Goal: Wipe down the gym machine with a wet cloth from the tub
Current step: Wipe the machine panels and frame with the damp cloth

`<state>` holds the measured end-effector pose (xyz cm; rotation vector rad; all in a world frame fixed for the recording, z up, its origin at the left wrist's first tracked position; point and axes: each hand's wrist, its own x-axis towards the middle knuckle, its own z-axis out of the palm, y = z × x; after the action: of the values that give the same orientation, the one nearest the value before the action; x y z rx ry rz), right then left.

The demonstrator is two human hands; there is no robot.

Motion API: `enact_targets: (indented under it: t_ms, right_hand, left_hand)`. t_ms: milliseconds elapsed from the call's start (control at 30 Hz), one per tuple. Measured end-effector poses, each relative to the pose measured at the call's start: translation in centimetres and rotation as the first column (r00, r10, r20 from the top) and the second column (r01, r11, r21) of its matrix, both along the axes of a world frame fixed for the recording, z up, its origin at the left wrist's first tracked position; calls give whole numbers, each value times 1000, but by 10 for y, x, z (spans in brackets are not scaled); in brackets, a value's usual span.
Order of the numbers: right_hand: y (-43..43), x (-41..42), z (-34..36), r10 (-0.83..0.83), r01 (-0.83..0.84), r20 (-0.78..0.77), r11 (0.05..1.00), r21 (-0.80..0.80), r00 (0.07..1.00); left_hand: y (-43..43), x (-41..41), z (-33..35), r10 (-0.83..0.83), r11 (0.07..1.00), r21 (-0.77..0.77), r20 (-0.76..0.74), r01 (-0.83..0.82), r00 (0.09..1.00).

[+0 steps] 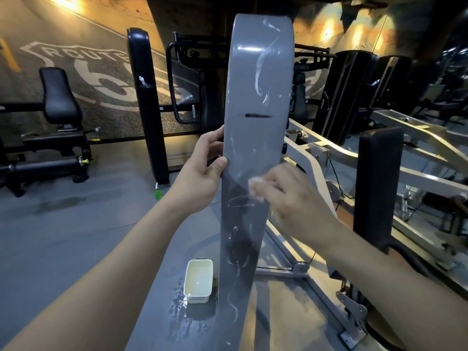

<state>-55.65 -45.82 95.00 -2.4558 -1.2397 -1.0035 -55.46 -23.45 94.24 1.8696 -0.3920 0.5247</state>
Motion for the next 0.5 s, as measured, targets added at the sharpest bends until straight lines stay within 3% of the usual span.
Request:
enact_targets:
  t_ms: [133,300,433,500]
  right_hand:
    - [4,11,19,-64,33,147,979,201,987]
    - [1,-5,-6,1,0,62,1000,-19,998]
    - [2,11,43,-37,0,159,974,228,987]
    - [2,9,33,-64,27,155,973,230,986]
  left_hand:
    - [-2,-2,1,-6,1000,11,-15,6,1000]
    - [-1,-2,1,3,1000,-1,-23,-3,1000]
    - [-1,0,0,-10,1000,-15,-36,9,999]
    - [-2,0,1,-17,1000,-11,-40,16,999]
